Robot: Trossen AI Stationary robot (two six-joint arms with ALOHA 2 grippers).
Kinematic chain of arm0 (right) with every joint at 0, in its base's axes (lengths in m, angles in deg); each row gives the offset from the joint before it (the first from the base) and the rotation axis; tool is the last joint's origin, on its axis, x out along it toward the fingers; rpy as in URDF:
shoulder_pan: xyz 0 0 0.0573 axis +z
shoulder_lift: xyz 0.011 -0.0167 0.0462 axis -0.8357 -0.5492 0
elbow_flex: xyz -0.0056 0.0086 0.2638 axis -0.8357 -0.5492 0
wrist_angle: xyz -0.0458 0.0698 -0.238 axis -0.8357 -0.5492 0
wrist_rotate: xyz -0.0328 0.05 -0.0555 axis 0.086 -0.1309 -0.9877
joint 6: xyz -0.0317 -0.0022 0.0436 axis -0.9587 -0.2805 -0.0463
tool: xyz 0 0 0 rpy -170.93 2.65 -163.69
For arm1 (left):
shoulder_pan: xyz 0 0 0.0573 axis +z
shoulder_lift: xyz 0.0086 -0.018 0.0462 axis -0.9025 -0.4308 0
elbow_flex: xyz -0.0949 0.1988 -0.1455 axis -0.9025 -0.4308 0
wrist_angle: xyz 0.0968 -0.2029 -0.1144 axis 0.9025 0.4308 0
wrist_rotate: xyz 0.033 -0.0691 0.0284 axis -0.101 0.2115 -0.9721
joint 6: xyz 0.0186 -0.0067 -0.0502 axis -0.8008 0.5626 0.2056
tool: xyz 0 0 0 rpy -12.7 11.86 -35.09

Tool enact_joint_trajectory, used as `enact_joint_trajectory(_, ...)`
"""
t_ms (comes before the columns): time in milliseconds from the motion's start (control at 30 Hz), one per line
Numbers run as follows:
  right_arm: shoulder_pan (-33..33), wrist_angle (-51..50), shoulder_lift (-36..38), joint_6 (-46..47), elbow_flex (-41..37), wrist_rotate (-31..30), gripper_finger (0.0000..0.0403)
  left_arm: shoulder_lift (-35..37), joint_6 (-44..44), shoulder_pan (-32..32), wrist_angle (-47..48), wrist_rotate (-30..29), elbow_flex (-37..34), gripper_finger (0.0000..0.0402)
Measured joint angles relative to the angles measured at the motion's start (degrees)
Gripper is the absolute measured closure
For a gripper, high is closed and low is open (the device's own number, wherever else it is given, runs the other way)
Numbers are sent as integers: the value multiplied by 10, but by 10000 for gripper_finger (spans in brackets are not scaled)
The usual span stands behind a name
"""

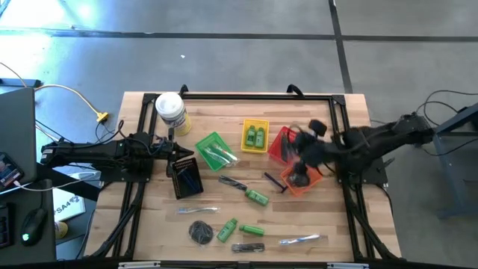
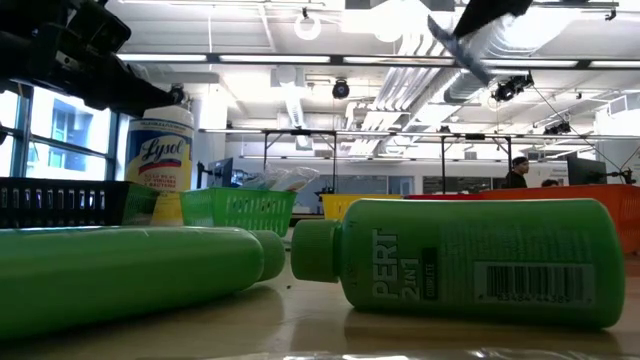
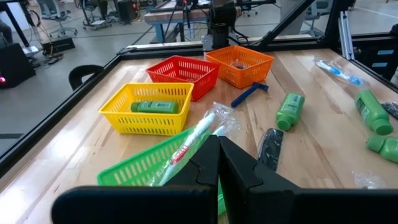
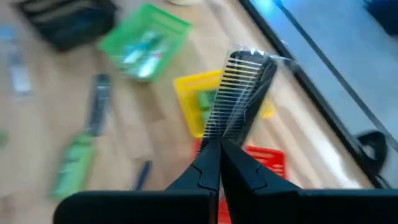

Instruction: Pick & Place Travel size toiletries

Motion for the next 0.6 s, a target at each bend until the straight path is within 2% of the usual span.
enact_joint_trajectory(200, -110, -3, -27, -96, 0, 57, 399, 0, -11, 0, 0, 0, 0, 402)
enact_joint_trajectory(333, -164, -4, -47, -142, 0, 67, 399, 0, -12, 0, 6, 0, 0, 402)
enact_joint_trajectory(500, -204, -4, -66, -137, 0, 75, 399, 0, -12, 0, 6, 0, 0, 402)
enact_joint_trajectory(600, -221, -11, -76, -121, 0, 111, 399, 0, -11, 0, 6, 0, 0, 402)
